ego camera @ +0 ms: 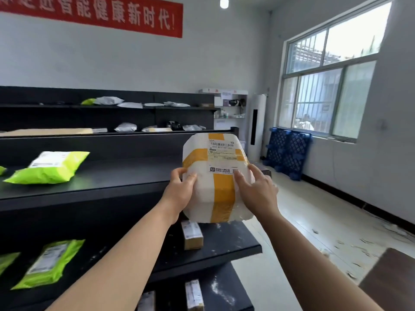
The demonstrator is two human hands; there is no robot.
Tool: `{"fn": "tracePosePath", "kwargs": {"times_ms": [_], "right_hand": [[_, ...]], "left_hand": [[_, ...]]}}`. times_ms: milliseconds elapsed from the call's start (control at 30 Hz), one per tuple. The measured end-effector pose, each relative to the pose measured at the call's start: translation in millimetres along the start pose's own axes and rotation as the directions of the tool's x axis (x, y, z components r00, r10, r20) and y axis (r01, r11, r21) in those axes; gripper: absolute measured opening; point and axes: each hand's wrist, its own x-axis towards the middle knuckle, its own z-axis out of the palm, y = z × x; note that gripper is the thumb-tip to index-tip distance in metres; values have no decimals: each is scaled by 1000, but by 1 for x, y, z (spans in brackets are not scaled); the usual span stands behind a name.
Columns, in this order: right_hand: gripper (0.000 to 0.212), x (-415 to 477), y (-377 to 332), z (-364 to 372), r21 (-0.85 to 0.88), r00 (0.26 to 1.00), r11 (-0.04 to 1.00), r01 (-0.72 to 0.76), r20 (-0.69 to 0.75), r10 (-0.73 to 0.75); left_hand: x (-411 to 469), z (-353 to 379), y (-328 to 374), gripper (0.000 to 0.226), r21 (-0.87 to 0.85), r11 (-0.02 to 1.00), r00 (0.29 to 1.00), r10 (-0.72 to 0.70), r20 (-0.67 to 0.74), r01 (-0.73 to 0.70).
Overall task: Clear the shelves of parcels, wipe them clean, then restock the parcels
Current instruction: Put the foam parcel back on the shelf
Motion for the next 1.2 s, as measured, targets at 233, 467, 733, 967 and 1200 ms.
{"fn": "tracePosePath", "kwargs": {"times_ms": [233, 467, 733, 967, 1200], "right_hand": [[67, 23, -73, 61, 176, 989, 983, 45, 134, -69], [65, 62, -125, 121, 215, 957, 973, 80, 256, -135], [50, 119, -149, 176, 175, 898, 978, 111, 405, -175], [51, 149, -142, 213, 142, 852, 979, 147, 484, -198], [54, 160, -135, 234, 143, 838, 984, 103, 521, -163]], "left_hand": [[33, -89, 17, 37, 11, 1000, 995, 4, -104, -3], [76, -141, 26, 36, 18, 998, 976, -52, -212, 57], [132, -161, 20, 44, 55, 996, 950, -50, -307, 70], [165, -163, 5, 26, 124, 989, 940, -33, -339, 79], [185, -163, -14, 54, 185, 979, 937, -13, -350, 83]]}}
